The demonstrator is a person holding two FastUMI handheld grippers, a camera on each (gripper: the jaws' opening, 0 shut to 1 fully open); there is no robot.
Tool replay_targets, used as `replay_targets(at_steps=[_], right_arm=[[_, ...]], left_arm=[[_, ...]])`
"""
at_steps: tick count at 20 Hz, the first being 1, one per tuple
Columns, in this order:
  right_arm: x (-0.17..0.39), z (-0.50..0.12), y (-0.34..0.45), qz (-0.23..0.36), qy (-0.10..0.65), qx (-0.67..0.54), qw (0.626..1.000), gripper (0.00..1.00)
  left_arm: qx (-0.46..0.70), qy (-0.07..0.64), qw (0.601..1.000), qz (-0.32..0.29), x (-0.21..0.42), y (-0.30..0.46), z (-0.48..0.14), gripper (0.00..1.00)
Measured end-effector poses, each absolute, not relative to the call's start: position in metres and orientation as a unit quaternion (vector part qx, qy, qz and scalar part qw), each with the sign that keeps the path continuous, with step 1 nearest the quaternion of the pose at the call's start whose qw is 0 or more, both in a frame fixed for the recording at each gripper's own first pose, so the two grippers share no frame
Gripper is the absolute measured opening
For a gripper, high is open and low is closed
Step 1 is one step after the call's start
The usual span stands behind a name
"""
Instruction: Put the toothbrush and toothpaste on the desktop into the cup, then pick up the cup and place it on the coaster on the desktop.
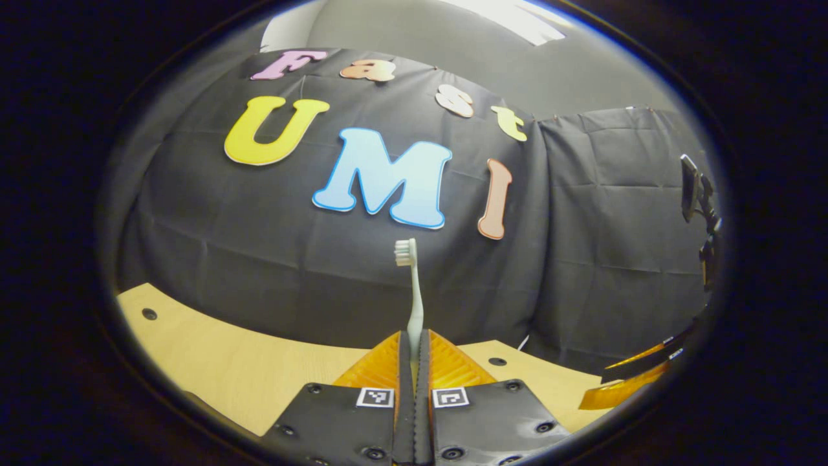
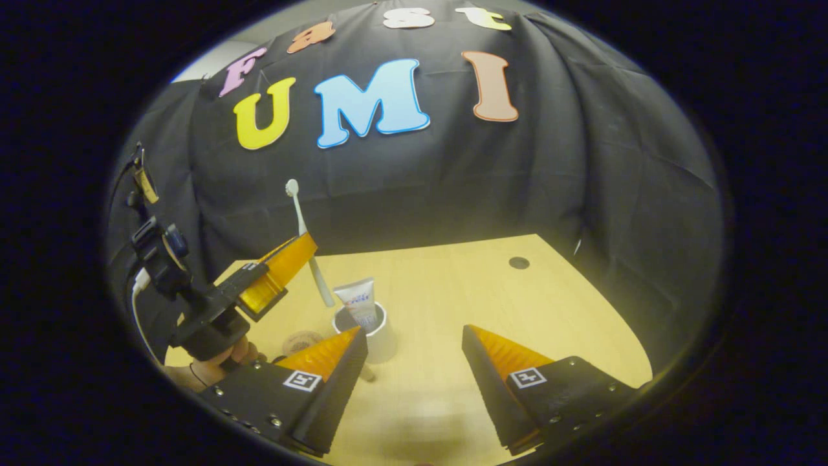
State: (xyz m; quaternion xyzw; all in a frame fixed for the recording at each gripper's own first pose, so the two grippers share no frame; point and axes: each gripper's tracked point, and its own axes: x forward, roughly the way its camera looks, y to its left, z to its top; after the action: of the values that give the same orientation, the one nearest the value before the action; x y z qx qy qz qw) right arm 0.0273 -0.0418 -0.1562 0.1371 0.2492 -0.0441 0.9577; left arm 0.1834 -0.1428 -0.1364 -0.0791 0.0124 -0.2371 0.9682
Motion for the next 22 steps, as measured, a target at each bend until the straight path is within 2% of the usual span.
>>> replay_targets(at_steps=[8, 17, 19, 20, 21, 22], right_arm=[[0.029, -0.163, -0.041, -0.037, 0.255, 0.144, 0.955, 0.9], [0.033, -0.159, -0.041, -0.03, 0.258, 0.149, 0.954, 0.9], [0.034, -0.161, -0.039, -0.027, 0.263, 0.145, 0.953, 0.9], [0.033, -0.163, -0.039, -0.028, 0.266, 0.143, 0.953, 0.9], [0.034, -0.163, -0.038, -0.027, 0.27, 0.144, 0.952, 0.9], [0.035, -0.164, -0.036, -0.024, 0.273, 0.146, 0.95, 0.9]], left_arm=[[-0.059, 0.065, 0.966, -0.242, 0.185, -0.159, -0.186, 0.08], [-0.04, 0.112, 0.964, -0.24, 0.18, -0.159, -0.21, 0.13], [-0.04, 0.118, 0.963, -0.239, 0.177, -0.158, -0.211, 0.19], [-0.039, 0.124, 0.961, -0.246, 0.172, -0.161, -0.212, 0.17], [-0.035, 0.13, 0.96, -0.247, 0.171, -0.161, -0.214, 0.28], [-0.032, 0.135, 0.959, -0.247, 0.167, -0.159, -0.214, 0.33]])
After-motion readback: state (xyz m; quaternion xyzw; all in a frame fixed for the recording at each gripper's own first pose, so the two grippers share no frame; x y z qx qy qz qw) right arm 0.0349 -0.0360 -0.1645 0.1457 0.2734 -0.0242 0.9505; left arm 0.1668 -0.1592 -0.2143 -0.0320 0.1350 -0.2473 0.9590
